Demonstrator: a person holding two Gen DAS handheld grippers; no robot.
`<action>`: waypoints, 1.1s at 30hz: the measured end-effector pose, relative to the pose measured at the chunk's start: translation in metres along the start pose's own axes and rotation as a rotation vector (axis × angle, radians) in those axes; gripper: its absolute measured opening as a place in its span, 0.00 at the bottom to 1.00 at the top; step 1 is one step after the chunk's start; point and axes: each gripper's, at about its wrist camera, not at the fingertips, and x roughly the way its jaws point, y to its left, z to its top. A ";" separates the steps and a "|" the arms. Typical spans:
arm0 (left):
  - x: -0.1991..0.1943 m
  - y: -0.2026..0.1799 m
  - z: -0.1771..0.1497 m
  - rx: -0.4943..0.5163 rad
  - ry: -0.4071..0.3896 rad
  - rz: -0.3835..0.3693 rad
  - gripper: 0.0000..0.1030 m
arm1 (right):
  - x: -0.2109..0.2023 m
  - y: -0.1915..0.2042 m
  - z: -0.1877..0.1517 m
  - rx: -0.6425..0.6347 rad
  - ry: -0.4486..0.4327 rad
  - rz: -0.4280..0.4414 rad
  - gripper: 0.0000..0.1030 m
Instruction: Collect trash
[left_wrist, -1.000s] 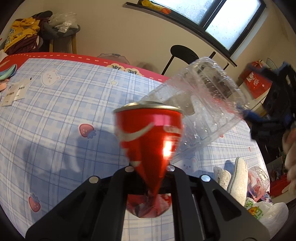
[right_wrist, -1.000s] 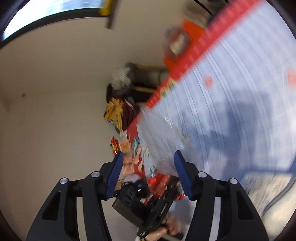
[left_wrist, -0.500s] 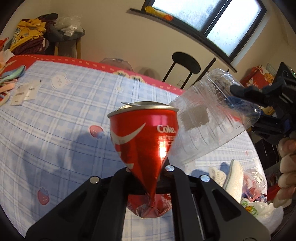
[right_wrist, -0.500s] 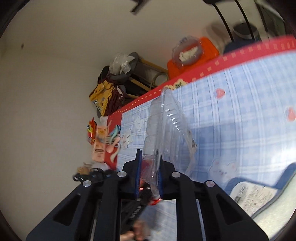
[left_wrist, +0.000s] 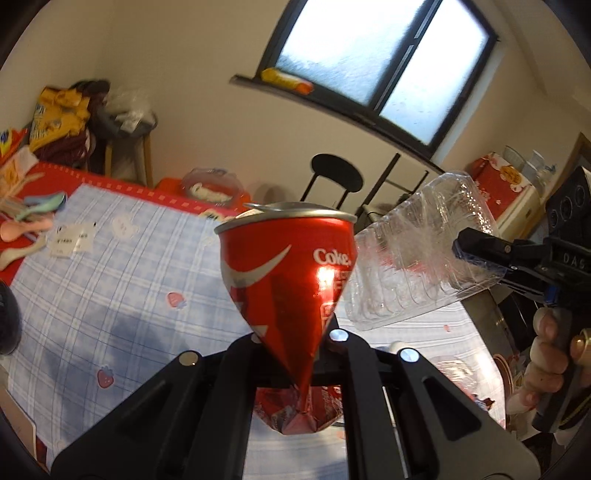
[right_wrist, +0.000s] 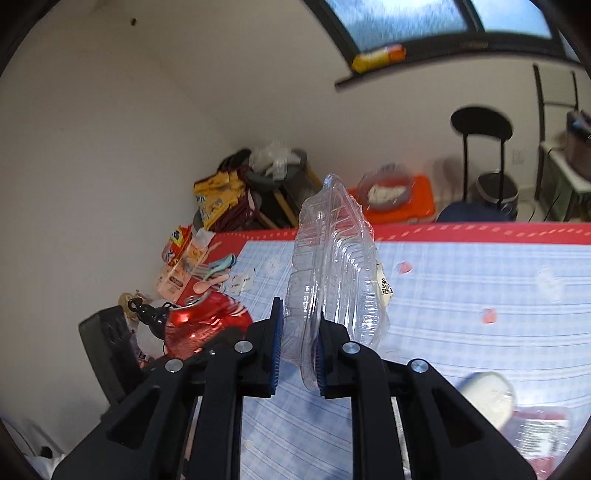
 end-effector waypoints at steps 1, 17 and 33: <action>-0.006 -0.012 0.000 0.011 -0.008 -0.003 0.07 | -0.012 -0.002 -0.001 -0.003 -0.014 -0.001 0.16; -0.034 -0.249 -0.051 0.154 -0.031 -0.045 0.07 | -0.234 -0.120 -0.051 0.018 -0.166 -0.042 0.16; 0.039 -0.494 -0.144 0.317 0.087 -0.229 0.07 | -0.440 -0.340 -0.167 0.258 -0.246 -0.360 0.16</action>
